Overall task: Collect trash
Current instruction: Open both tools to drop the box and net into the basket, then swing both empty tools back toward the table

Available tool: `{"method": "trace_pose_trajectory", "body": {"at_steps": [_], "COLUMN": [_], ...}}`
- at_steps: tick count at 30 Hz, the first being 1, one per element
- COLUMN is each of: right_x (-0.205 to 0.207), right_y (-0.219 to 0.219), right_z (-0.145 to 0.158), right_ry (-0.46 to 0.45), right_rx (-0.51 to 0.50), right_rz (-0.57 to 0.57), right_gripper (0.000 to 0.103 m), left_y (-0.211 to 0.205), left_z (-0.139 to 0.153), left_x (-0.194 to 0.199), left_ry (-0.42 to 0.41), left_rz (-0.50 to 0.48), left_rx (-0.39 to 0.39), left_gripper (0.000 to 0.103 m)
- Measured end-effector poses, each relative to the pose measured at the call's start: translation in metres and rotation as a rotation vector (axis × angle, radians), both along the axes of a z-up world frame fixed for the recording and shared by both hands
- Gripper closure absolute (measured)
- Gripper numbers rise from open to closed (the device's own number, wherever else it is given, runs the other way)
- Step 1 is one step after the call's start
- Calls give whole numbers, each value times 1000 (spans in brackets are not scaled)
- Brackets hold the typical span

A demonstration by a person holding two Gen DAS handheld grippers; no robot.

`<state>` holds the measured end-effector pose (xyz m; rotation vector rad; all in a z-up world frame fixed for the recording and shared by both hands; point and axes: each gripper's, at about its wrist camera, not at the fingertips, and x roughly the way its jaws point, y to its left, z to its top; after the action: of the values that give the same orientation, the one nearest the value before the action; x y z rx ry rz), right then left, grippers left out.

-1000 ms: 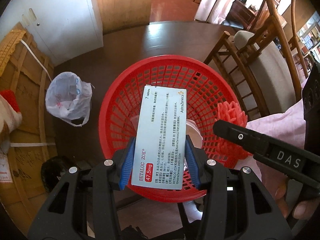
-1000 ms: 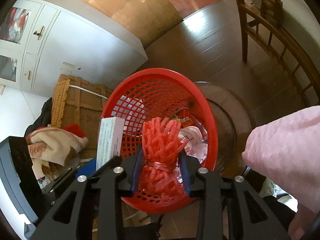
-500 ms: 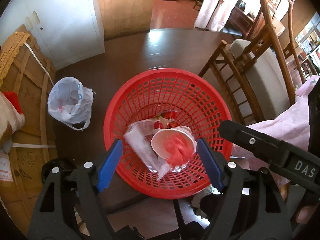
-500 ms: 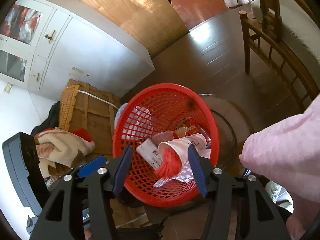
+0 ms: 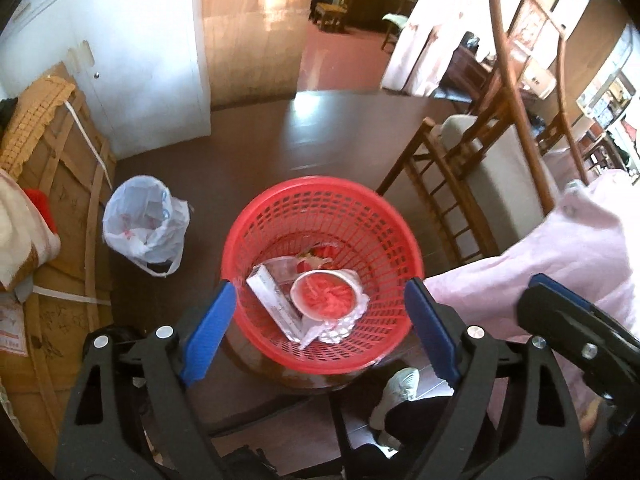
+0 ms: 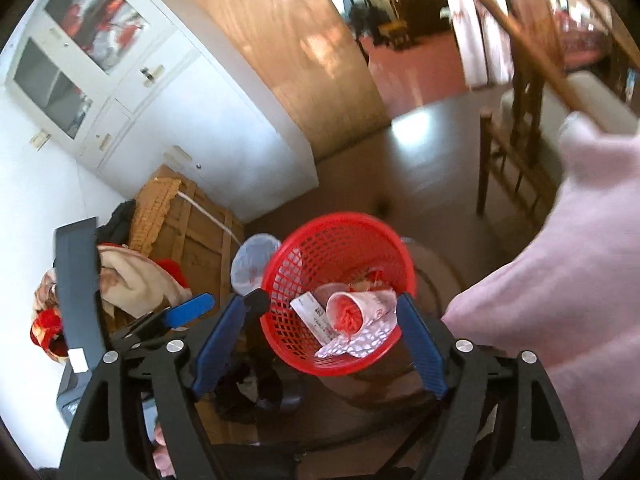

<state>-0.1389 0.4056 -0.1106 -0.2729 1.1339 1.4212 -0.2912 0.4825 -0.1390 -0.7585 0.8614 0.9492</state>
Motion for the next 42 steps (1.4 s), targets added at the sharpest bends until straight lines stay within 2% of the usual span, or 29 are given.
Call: {"method": "trace_pose_trajectory", "body": {"at_steps": [3,7,10,12,17,19,21,24,28,32,37,42], "right_x": [6,18,35,49,100,125,149,182,223,255,278,310], "right_y": [-28,-75,-110,-136,-229,-275,-322,-387,-468,-529,-571,-607], "right_z": [26,57,73,84,107,112,117,118,113,104,96,73], "right_ry": [-14,-82,-133,-177,-253,-278,-308,-328,-320,-226,-215,-219], "right_rx": [60,129,147,148,143,133,122,89,43,33,34,13], "right_rz": [-10,-44,-99,-146,-329,-421,-518,-653,-849,-1007,-1141,-1259], "right_gripper": [25,24,24,24,24,18,17,17,16,16,16,15], "left_y": [-13,-40,-64,-85,-132,-155,-179,-223,-271,-324,-381,-414], "left_z": [17,45,61,73,100,110,119,130,140,148,149,147], "left_x": [2,8,22,39,91,118,142,186,239,290,344,394], "left_ry": [-18,-49,-76,-84,-102,-131,-151,-169,-197,-215,-213,-207], "left_rz": [-21,-62,-120,-192,-335,-405,-468,-586,-719,-847,-968,-1014], "left_rx": [32,89,124,157,220,223,247,275,273,284,264,260], "left_gripper": [20,17,17,17,17,17,16,16,14,14,12,11]}}
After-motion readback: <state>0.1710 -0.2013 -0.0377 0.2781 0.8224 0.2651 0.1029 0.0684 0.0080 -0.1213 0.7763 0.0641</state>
